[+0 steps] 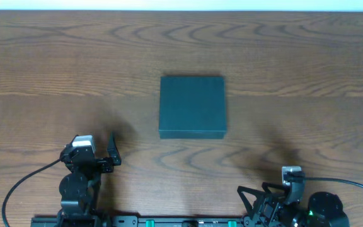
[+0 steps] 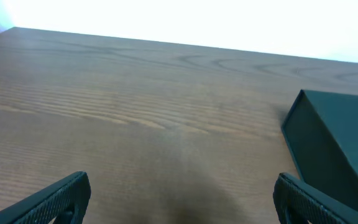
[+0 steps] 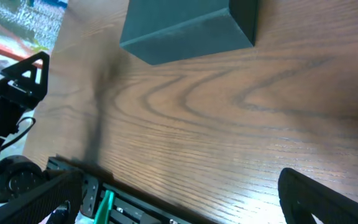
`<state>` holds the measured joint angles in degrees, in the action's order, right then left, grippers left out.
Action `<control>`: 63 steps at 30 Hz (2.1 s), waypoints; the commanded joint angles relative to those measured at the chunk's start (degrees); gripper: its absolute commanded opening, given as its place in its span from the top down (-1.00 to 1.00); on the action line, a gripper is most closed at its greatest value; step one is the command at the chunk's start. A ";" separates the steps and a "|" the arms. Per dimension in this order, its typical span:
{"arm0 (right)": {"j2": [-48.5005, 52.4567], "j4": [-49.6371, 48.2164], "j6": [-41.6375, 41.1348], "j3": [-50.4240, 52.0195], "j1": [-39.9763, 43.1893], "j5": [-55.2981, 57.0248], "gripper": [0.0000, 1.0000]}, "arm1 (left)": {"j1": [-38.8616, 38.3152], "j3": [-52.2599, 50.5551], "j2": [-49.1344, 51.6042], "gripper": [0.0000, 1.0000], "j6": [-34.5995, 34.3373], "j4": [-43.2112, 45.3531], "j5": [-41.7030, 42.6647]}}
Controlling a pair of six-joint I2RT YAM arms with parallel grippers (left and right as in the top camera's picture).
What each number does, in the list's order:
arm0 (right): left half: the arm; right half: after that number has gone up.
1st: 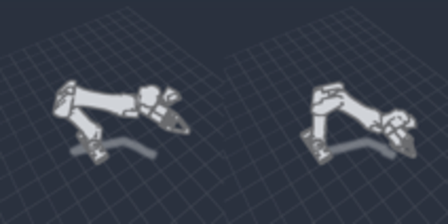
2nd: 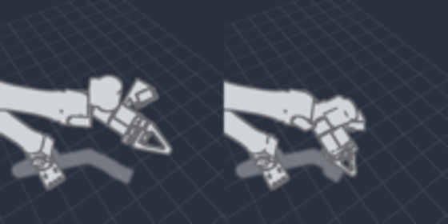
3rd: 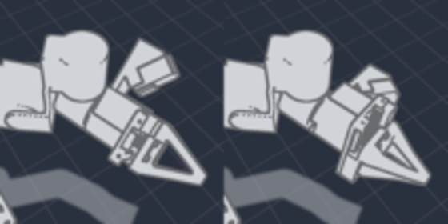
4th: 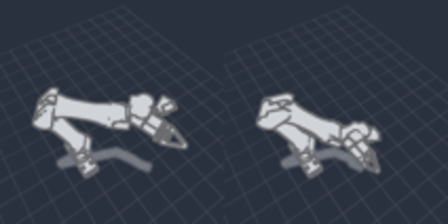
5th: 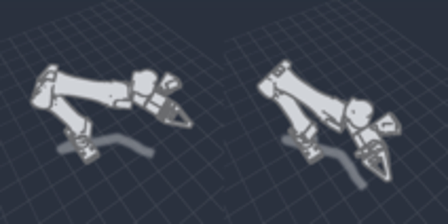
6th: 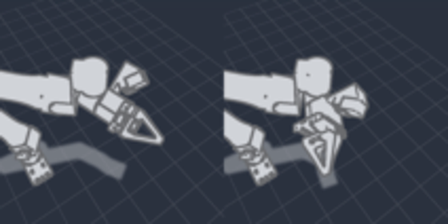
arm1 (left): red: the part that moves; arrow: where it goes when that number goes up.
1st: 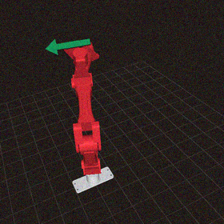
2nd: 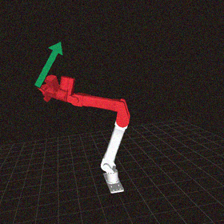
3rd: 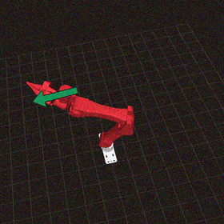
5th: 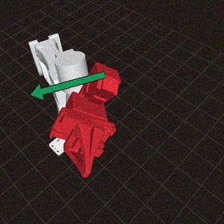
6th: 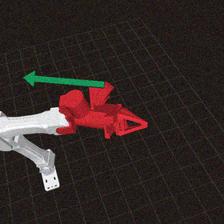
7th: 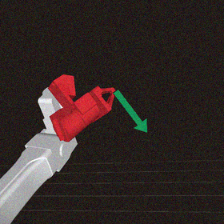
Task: Pack container
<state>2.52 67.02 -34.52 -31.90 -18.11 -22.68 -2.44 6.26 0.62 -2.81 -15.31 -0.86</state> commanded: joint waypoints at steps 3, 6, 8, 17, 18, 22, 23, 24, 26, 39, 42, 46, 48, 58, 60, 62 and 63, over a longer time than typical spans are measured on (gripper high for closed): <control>-0.37 2.25 -3.72 0.79 -0.33 -1.70 -0.99 | 0.13 -1.60 -0.44 -0.90 -1.51 -0.04 0.35; -0.37 2.25 -3.69 0.79 -0.33 -1.68 -0.99 | 0.07 -1.57 -0.42 -0.90 -1.49 -0.02 0.42; -0.37 2.25 -3.72 0.79 -0.33 -1.70 -0.99 | 0.07 -1.60 -0.42 -0.91 -1.49 -0.02 0.37; -0.37 2.25 -3.72 0.79 -0.33 -1.70 -0.99 | 0.07 -1.60 -0.39 -0.90 -1.49 -0.02 0.37; -0.37 2.25 -3.72 0.79 -0.33 -1.70 -0.99 | 0.07 -1.60 -0.39 -0.90 -1.49 -0.02 0.37; -0.37 2.25 -3.72 0.79 -0.33 -1.70 -0.98 | 0.07 -1.57 -0.39 -0.90 -1.49 -0.02 0.37; -0.37 2.25 -3.72 0.79 -0.33 -1.70 -0.98 | 0.07 -1.60 -0.39 -0.90 -1.49 -0.02 0.37; -0.37 2.25 -3.72 0.79 -0.33 -1.70 -0.99 | 0.07 -1.60 -0.39 -0.90 -1.49 -0.02 0.37; -0.37 2.25 -3.72 0.79 -0.33 -1.70 -0.98 | 0.07 -1.57 -0.39 -0.91 -1.49 -0.02 0.37; -2.23 -19.08 23.30 6.67 -0.35 4.48 -0.98 | 0.07 -1.60 -0.37 -0.90 -1.49 -0.02 0.37; -2.21 -23.17 34.12 10.14 -0.35 4.48 -0.99 | 0.07 -1.57 -0.37 -0.90 -1.49 -0.02 0.37; -2.21 -25.18 39.50 15.50 -0.35 4.50 -0.99 | 0.07 -1.60 -0.37 -0.91 -1.49 -0.02 0.37; -2.23 -26.38 39.47 18.62 -0.35 4.46 -0.98 | 0.07 -1.60 -0.37 -0.90 -1.49 -0.02 0.37; -2.21 -28.48 39.32 22.43 -0.35 4.50 -0.99 | 0.07 -1.60 -0.37 -0.90 -1.49 -0.02 0.37; -2.21 -28.46 39.32 22.43 -0.35 4.50 -0.99 | 0.07 -1.60 -0.37 -0.90 -1.49 -0.02 0.37; -2.21 -28.46 39.32 22.43 -0.35 4.50 -0.99 | 0.07 -1.60 -0.37 -0.90 -1.49 -0.02 0.37; -2.21 -28.46 39.32 22.43 -0.35 4.50 -0.99 | 0.07 -1.60 -0.37 -0.91 -1.49 -0.02 0.37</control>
<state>0.69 38.70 3.70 -9.67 -18.13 -18.17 -2.46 6.22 0.62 -3.68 -15.11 -0.43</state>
